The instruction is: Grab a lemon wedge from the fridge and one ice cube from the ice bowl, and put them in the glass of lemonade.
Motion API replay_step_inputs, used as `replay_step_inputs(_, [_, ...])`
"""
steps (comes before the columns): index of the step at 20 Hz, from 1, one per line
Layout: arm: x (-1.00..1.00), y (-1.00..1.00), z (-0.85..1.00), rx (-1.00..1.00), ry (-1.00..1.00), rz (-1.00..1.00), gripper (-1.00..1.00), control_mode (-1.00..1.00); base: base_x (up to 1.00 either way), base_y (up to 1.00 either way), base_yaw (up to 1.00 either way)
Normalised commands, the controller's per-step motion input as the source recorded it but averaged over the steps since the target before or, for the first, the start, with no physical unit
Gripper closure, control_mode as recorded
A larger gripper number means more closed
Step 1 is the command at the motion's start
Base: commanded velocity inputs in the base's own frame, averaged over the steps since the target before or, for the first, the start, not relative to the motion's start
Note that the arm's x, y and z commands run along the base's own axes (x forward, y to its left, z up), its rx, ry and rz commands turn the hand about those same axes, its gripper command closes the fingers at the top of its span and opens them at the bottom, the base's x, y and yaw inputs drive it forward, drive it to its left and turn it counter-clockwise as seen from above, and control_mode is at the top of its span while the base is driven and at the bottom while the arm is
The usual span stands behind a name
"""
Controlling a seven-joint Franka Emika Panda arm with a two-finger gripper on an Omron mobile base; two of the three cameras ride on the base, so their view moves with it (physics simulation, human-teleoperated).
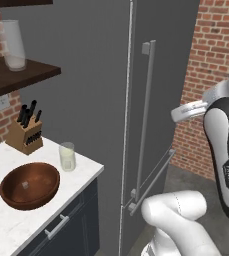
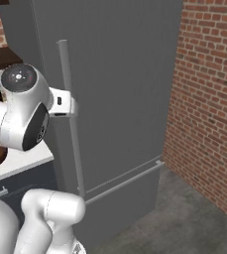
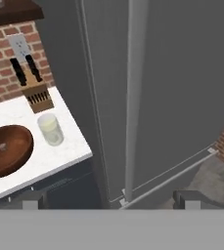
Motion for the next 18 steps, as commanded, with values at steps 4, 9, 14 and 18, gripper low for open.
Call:
replay_step_inputs(4, [0.06, -0.02, -0.04, 0.01, -0.01, 0.02, -1.00, -1.00, 0.00, 0.00, 0.00])
replay_step_inputs(9, [0.73, -0.02, -0.22, 0.05, 0.00, 0.07, -1.00, -1.00, 0.00, 0.00, 0.00])
replay_step_inputs(14, [1.00, -0.01, -0.22, 0.01, 0.15, 0.05, -1.00, -1.00, 0.00, 0.00, 0.00])
replay_step_inputs(18, [1.00, 0.00, -0.18, 0.00, 0.20, 0.00, -1.00, -1.00, 0.00, 0.00, 0.00])
